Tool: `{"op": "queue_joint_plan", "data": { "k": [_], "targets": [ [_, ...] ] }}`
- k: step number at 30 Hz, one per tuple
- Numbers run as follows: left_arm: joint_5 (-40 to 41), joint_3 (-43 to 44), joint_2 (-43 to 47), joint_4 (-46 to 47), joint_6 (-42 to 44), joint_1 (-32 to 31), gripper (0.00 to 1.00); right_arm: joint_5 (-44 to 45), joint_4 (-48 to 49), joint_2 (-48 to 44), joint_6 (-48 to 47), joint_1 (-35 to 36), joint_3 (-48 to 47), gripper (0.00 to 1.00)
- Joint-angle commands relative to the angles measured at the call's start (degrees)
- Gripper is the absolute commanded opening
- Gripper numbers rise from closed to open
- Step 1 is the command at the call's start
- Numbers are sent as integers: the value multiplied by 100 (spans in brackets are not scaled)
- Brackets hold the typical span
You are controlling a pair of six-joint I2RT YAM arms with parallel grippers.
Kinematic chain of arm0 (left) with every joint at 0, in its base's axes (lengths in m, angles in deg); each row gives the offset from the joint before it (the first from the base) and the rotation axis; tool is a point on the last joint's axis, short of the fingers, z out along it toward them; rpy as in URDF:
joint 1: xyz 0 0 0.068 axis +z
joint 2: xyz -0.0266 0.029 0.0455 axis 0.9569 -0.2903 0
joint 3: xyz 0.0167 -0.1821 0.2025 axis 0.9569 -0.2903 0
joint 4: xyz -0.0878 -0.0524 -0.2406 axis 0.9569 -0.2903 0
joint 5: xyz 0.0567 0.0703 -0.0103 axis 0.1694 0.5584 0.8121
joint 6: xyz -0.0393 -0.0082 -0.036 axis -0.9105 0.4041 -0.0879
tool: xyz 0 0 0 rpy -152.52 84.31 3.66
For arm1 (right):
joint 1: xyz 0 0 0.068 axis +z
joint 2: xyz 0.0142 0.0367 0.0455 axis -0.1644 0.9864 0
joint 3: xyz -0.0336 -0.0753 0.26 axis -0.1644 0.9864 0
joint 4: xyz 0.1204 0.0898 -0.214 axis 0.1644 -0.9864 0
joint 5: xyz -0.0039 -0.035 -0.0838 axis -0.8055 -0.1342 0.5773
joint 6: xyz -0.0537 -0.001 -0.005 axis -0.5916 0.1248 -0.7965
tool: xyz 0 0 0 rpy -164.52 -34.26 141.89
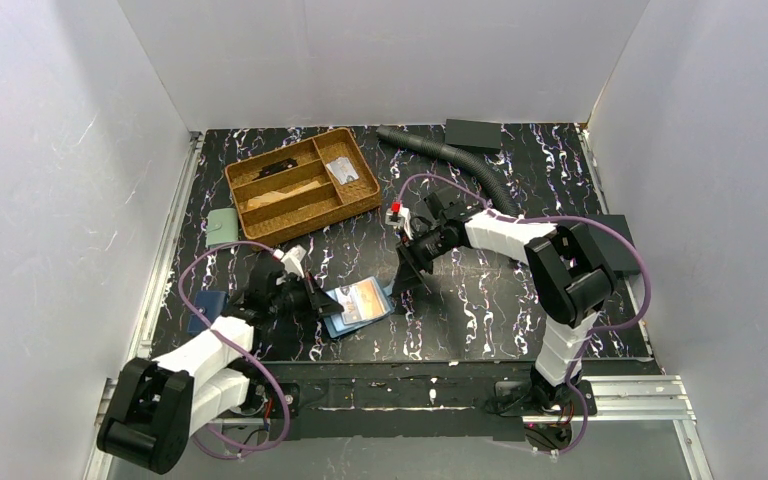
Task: Take the credit cards out of the card holder
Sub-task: Remove the credit card from the card holder.
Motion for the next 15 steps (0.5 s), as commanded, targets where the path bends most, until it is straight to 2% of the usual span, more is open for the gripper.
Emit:
{"op": "queue_joint_plan", "data": {
  "k": [1,15],
  "targets": [
    [-219,294,-239,-35,216,-128,0,-161,-258,-397,-490,-73,-207,68],
    [-51,771,-1176,281,273,-774,0,-574,-514,-672,-969,-352,-142,69]
  ]
}}
